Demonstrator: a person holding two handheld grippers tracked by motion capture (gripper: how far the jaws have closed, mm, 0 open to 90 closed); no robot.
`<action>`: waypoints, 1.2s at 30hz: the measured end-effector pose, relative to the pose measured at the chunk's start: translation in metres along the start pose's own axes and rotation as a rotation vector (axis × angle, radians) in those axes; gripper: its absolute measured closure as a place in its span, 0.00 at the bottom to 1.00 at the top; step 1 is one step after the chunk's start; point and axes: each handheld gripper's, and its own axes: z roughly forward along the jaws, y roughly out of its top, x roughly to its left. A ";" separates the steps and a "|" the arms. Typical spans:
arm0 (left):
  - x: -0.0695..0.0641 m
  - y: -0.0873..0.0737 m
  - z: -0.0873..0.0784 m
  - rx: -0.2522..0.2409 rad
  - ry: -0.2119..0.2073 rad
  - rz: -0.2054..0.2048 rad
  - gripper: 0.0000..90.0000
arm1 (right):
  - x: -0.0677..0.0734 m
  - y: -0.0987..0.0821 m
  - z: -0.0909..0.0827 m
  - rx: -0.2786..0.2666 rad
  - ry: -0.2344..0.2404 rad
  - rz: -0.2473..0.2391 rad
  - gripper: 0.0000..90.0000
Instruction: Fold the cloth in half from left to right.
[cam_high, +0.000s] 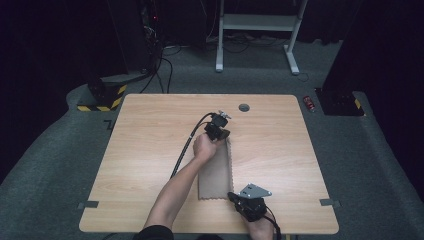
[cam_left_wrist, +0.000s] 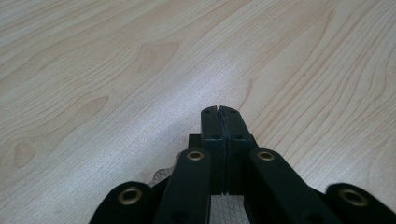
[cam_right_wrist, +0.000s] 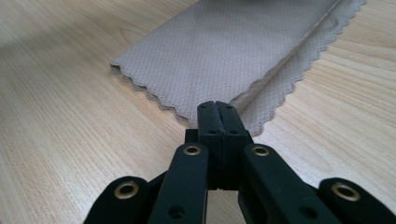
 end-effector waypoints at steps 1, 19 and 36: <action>0.000 0.000 0.001 -0.003 -0.003 -0.004 0.99 | 0.000 0.000 -0.001 0.001 -0.004 0.001 1.00; 0.004 -0.005 0.006 -0.038 0.001 -0.063 0.76 | -0.011 -0.005 -0.007 -0.016 -0.039 0.041 0.87; 0.035 -0.067 -0.042 -0.080 0.122 -0.140 0.61 | -0.011 0.011 0.012 0.020 -0.028 0.008 0.84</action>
